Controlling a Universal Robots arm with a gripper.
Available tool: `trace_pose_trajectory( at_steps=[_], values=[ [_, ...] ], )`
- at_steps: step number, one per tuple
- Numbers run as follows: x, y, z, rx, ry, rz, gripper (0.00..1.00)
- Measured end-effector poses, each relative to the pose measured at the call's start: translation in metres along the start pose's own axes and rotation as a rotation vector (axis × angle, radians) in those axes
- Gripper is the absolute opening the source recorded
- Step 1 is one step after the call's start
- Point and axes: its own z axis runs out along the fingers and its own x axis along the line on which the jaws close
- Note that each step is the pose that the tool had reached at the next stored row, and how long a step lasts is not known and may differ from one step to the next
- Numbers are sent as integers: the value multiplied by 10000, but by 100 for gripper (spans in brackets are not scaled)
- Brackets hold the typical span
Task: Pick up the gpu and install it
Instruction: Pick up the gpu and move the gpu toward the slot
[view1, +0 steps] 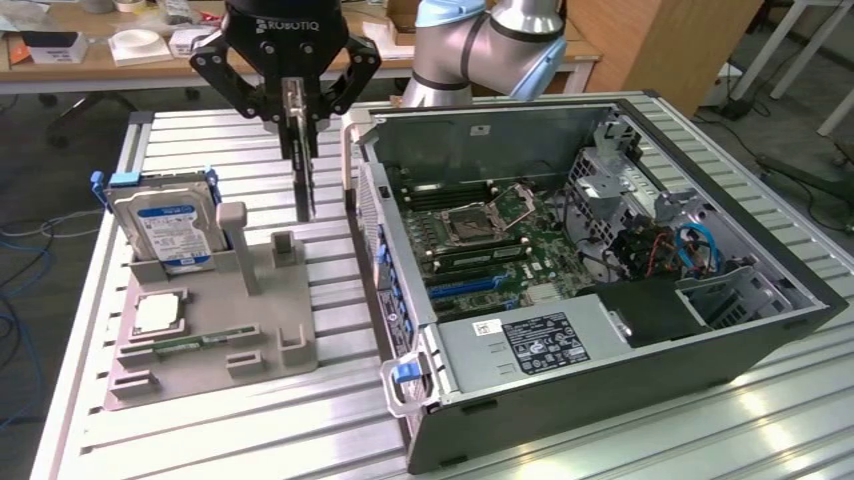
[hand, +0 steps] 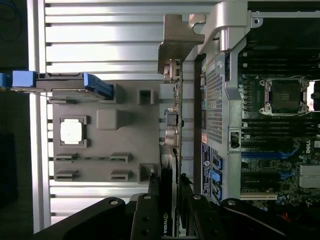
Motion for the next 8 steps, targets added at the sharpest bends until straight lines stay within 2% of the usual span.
trace_pose_trajectory(
  at_steps=[8],
  values=[
    [-20,0,0,0,-1,-2,26]
  ],
)
